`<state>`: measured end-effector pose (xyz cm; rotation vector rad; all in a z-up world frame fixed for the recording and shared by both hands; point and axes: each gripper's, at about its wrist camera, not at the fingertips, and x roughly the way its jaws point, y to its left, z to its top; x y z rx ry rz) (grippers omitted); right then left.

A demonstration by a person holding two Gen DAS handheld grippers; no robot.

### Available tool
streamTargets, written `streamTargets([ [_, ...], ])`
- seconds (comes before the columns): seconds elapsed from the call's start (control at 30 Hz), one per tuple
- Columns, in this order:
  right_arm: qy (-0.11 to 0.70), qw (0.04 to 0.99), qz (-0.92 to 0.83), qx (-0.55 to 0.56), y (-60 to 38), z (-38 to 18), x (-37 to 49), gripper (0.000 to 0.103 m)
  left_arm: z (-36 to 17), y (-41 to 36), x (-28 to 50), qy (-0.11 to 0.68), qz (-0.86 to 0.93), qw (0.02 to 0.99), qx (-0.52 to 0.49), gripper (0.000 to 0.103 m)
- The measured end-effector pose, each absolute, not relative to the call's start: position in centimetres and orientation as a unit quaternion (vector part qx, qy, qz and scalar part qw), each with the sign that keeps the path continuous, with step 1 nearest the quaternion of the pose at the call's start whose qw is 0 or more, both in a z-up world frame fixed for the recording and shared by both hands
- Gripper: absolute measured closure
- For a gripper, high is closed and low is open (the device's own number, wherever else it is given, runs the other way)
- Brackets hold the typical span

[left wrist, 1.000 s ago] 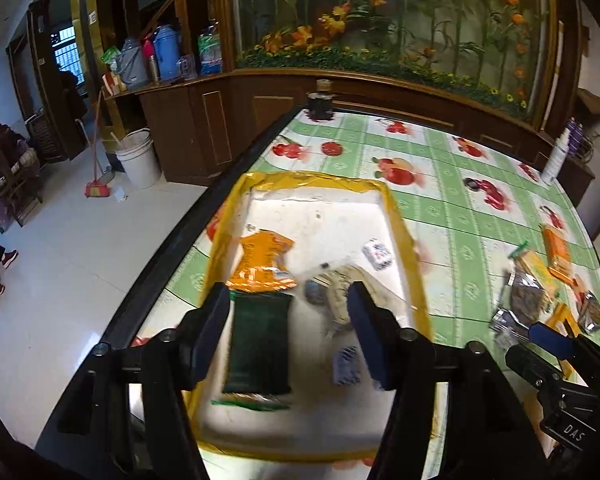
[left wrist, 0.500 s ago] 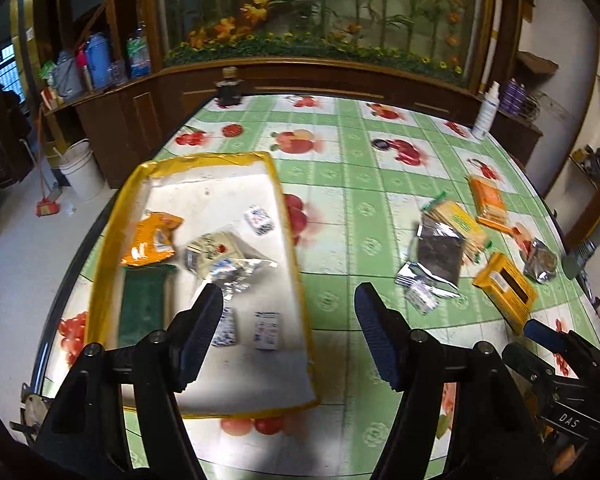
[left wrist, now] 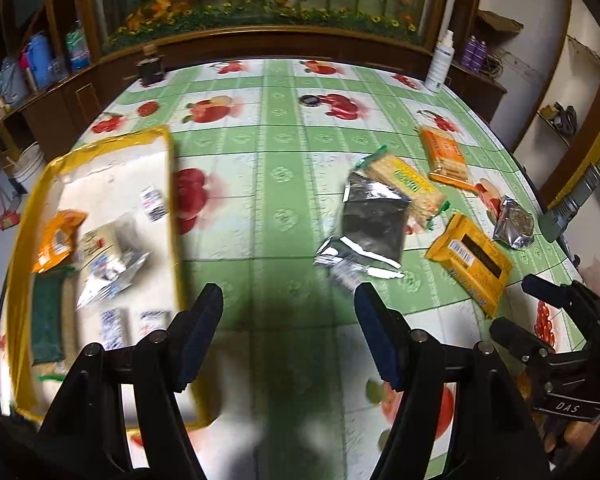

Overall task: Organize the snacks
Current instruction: 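Withdraw both open tools from the tray toward the remaining snacks, then grasp the silver foil bag with left tool while right tool grasps the yellow-orange biscuit pack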

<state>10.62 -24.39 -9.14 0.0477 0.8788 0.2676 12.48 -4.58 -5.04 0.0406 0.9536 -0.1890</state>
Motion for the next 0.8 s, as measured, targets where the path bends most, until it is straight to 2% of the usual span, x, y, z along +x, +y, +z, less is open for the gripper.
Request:
streamTargets([
  [0.2,0.438,0.889,0.135,-0.020,-25.1,-9.4,13.8,0.021,-5.4,-7.9,15.5,0.466,-0.131,0.874,0.040,0.036],
  [0.7,0.471,0.870,0.147,-0.012,-27.6,-11.5,18.2,0.020,-9.3,-12.5,18.8,0.499,-0.158,0.847,0.098,0.036],
  [0.73,0.474,0.868,0.148,-0.013,-27.7,-11.8,18.4,0.020,-9.7,-12.5,19.0,0.502,-0.152,0.845,0.101,0.035],
  [0.77,0.476,0.866,0.151,-0.011,-27.7,-12.0,18.5,0.019,-9.9,-12.5,19.1,0.501,-0.152,0.847,0.097,0.028],
  [0.8,0.475,0.866,0.153,-0.007,-27.8,-12.1,18.6,0.019,-10.0,-12.4,19.1,0.501,-0.149,0.847,0.092,0.027],
])
